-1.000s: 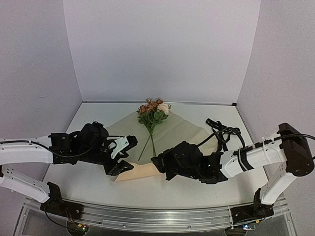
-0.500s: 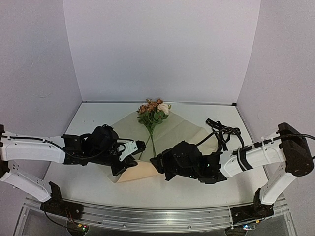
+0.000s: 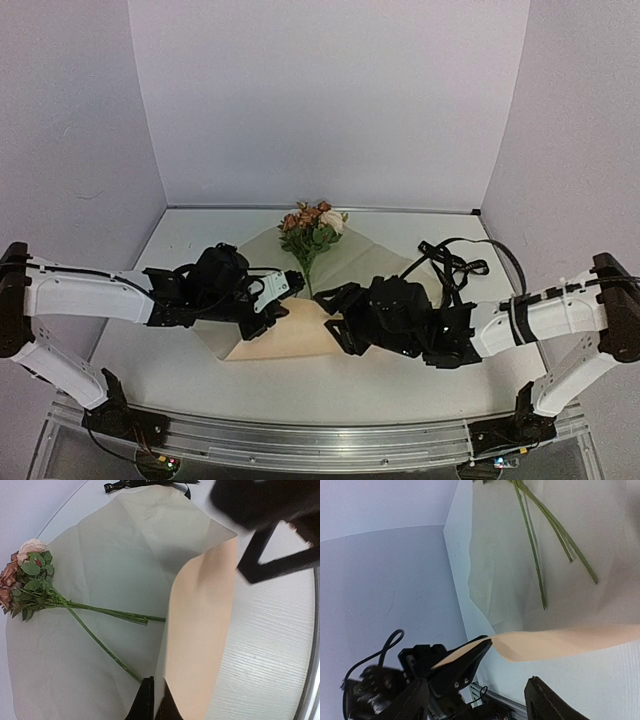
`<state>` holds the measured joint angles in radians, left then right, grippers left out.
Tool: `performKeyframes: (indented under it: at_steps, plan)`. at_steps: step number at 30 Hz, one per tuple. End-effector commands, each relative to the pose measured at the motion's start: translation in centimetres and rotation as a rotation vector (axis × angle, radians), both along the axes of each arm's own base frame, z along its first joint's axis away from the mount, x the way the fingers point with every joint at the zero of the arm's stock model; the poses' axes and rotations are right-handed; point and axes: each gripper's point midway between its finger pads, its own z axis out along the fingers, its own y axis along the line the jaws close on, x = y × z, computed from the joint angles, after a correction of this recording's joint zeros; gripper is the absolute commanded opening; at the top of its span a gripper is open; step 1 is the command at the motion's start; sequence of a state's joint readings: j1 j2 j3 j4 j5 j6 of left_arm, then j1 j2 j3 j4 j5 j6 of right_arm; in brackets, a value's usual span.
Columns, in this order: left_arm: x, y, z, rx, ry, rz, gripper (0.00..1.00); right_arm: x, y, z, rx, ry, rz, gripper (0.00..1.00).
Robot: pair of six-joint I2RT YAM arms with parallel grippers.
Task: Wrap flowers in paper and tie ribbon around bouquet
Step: Pass from the right arm to the left, then fold the bottom corner of the flattened wrapping paper at the center of the board.
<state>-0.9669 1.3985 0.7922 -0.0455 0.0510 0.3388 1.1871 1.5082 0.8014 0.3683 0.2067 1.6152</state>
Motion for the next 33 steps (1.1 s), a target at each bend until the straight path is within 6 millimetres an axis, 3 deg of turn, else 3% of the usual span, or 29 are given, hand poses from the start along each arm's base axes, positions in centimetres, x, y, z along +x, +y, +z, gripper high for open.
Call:
performKeyframes:
  at_steps: [1,5,12,20,26,33]
  plan:
    - [4.9,-1.9,2.6,-0.082,-0.062,-0.025,0.0,2.2,-3.9,2.3,-0.162,-0.216,-0.035,0.71]
    - [7.7,-2.5,1.0,-0.043,-0.036,-0.041,0.0,3.3,-5.9,2.2,-0.329,-0.29,-0.008,0.73]
    - [12.8,-2.0,0.5,-0.082,0.004,-0.019,0.0,4.6,-8.6,1.8,-0.567,-0.364,0.019,0.74]
    - [16.4,-1.6,-1.1,-0.081,0.056,0.001,0.0,5.4,-5.0,0.5,-0.654,-0.418,0.19,0.7]
    - [17.3,-1.6,-1.6,-0.101,0.076,-0.001,0.0,5.7,-2.7,-1.8,-0.694,-0.394,0.28,0.64]
    - [18.1,-2.4,-2.3,-0.111,0.114,-0.009,0.0,5.5,-1.4,-5.1,-0.721,-0.342,0.347,0.57]
